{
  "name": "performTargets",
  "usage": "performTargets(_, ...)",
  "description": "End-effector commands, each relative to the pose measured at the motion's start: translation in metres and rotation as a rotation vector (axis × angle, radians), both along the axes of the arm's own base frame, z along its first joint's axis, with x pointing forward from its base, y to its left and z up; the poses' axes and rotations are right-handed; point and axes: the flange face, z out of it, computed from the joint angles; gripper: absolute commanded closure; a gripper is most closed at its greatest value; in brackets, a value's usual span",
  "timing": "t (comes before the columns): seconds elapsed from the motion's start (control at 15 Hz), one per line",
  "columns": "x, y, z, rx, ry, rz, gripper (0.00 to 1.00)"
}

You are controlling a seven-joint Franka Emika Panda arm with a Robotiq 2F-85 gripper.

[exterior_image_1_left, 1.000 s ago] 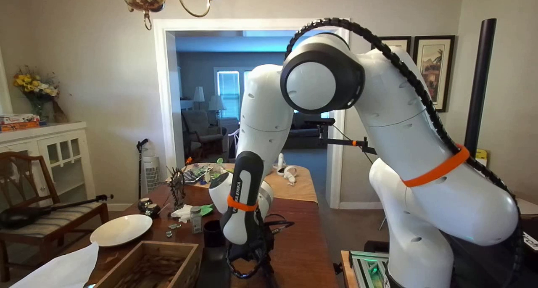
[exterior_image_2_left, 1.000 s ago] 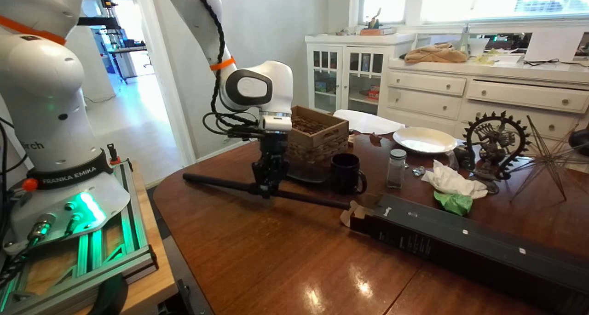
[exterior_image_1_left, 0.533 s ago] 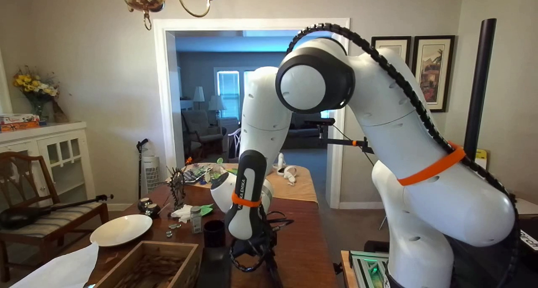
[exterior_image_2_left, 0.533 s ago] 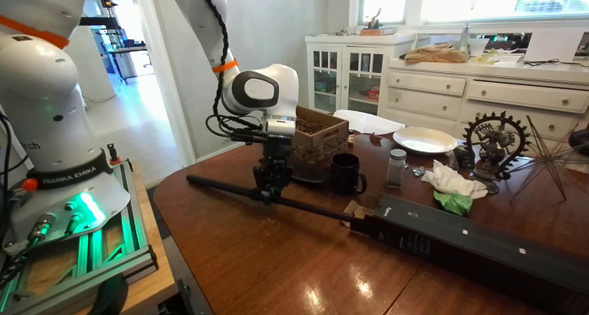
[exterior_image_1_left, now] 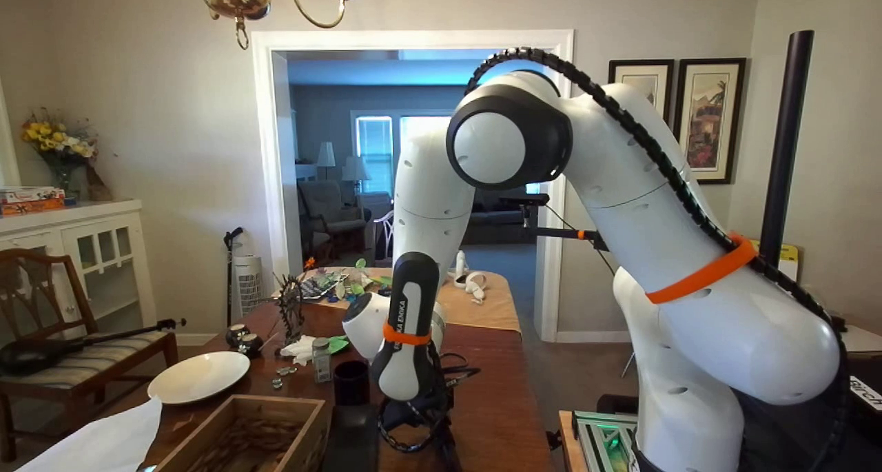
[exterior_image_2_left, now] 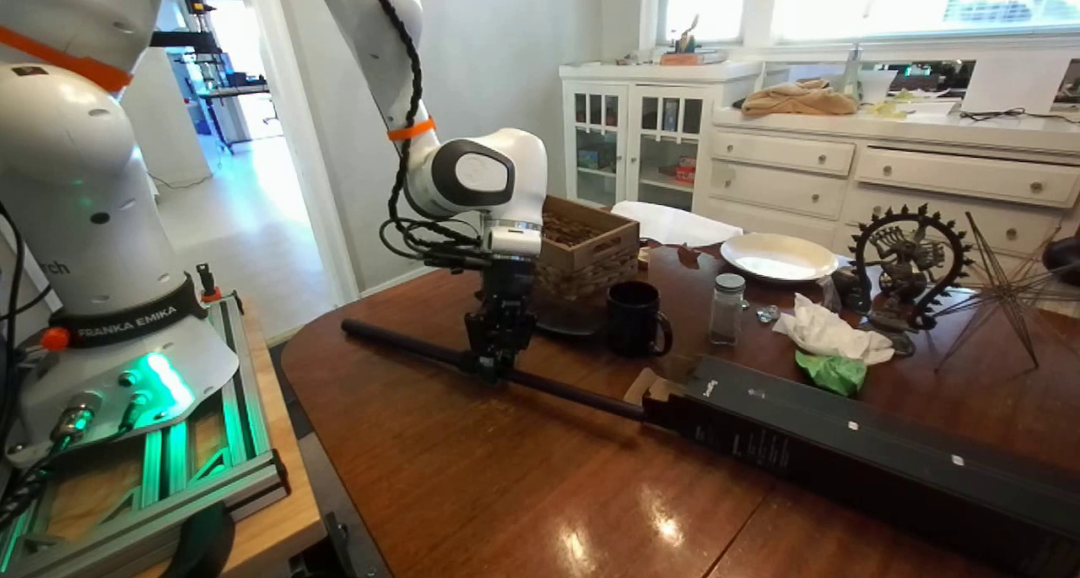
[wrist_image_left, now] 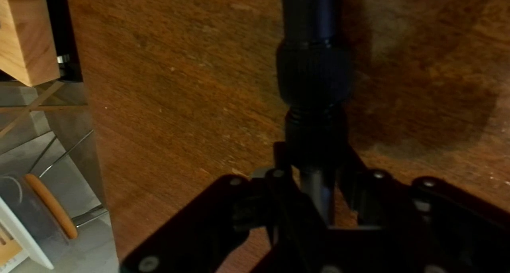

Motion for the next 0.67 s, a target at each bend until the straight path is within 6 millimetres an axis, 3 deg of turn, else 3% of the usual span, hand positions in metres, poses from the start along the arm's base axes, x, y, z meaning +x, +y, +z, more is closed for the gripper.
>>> performTargets(0.0, 0.0023, -0.0013, -0.0062, -0.028, 0.004, 0.003, 0.71)
performTargets(0.07, 0.0022, -0.0010, -0.0081, -0.030, 0.006, 0.005, 0.44)
performTargets(0.2, 0.0019, -0.0013, -0.0079, -0.035, 0.007, 0.007, 0.36)
performTargets(0.53, 0.0020, -0.0064, -0.0028, -0.039, -0.020, -0.005, 0.00)
performTargets(0.6, 0.0029, -0.0071, -0.0011, -0.036, -0.040, -0.011, 0.00)
